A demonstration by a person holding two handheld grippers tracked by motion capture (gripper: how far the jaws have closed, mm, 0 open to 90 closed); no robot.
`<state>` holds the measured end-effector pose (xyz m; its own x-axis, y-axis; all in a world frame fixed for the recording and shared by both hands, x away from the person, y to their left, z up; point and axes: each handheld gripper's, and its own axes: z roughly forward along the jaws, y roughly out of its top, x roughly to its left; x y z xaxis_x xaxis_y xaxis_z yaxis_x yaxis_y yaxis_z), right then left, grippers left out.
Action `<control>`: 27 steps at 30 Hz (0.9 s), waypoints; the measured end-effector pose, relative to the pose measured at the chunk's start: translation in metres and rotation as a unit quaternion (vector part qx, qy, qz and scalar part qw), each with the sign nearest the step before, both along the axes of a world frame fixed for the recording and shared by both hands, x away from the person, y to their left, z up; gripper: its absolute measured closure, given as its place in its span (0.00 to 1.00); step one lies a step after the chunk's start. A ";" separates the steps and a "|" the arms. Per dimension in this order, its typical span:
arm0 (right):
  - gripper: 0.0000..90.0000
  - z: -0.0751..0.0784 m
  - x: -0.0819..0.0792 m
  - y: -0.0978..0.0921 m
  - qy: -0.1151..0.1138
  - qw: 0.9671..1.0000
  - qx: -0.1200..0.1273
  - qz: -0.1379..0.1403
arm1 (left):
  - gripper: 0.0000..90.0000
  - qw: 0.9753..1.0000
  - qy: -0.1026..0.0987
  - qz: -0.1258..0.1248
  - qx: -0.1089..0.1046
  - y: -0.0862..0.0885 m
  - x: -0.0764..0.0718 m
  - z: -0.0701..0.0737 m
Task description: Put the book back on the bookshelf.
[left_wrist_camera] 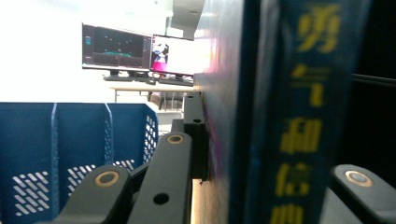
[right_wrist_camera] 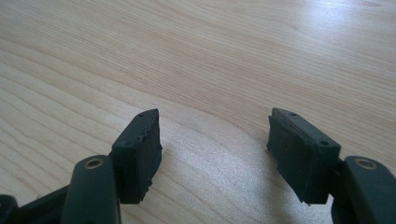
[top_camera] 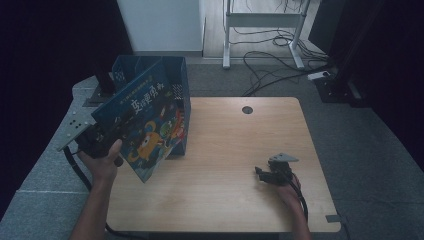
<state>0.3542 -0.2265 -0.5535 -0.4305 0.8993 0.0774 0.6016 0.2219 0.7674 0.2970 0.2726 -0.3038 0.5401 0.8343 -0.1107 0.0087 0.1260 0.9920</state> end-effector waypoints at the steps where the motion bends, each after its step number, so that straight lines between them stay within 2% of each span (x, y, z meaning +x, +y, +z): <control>1: 0.37 0.000 0.000 0.000 0.000 1.000 0.000 0.000 | 0.91 1.000 -0.001 0.002 -0.001 0.000 0.001 0.000; 6: 0.37 0.000 0.000 0.000 0.000 1.000 -0.003 0.000 | 0.91 1.000 0.000 0.010 -0.005 0.003 0.004 0.003; 14: 0.37 0.000 0.000 0.000 0.000 1.000 0.001 -0.001 | 0.91 1.000 0.001 0.025 0.003 0.003 0.011 0.007; 20: 0.37 0.000 -0.001 0.000 0.000 1.000 0.001 -0.001 | 0.91 0.999 0.003 0.034 -0.004 0.004 0.017 0.008; 27: 0.37 0.000 0.000 -0.001 0.000 1.000 0.003 -0.001 | 0.91 0.999 0.001 0.048 -0.002 -0.001 0.025 0.010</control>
